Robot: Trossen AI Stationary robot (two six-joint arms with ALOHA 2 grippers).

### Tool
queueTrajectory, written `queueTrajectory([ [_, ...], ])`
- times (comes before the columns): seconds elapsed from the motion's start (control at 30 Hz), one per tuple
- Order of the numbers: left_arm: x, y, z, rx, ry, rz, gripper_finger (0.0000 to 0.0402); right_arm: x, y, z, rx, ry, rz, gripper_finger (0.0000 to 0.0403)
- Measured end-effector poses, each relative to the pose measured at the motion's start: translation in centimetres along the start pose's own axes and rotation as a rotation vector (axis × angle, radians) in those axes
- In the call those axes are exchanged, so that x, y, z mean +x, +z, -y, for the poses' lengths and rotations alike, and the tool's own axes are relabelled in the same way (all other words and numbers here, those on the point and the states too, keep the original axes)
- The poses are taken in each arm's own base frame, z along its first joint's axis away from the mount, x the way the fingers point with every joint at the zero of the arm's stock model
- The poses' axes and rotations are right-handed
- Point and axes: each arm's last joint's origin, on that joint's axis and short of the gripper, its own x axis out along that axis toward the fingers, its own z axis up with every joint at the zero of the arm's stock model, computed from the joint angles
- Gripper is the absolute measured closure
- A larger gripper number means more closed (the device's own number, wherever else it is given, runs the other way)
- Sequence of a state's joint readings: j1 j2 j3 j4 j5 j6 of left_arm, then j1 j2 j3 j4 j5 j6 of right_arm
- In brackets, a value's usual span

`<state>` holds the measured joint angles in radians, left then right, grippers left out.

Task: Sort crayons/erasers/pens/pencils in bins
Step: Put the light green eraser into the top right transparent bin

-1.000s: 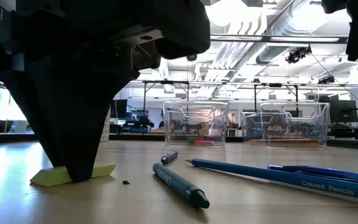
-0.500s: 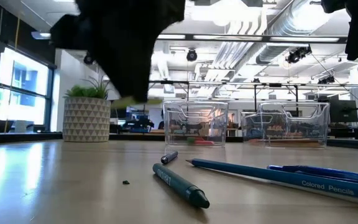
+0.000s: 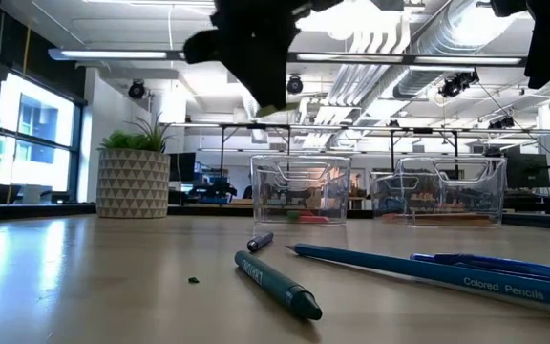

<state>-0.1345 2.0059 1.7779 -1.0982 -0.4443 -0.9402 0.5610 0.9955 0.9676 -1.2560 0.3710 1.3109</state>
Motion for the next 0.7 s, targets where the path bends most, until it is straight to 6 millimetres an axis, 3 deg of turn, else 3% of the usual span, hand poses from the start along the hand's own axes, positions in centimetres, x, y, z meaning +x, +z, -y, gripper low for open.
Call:
queueTrajectory([
  [0.3, 1.8, 3.5, -2.7, 0.078, 0.059, 0.038, 0.0357, 0.0, 0.0, 0.0, 0.069, -0.005, 0.012, 0.0274],
  [0.7, 3.1, 8.9, -7.5, 0.027, 0.060, 0.123, 0.0357, 0.0, 0.3, 0.2, 0.073, -0.033, 0.098, 0.0274],
])
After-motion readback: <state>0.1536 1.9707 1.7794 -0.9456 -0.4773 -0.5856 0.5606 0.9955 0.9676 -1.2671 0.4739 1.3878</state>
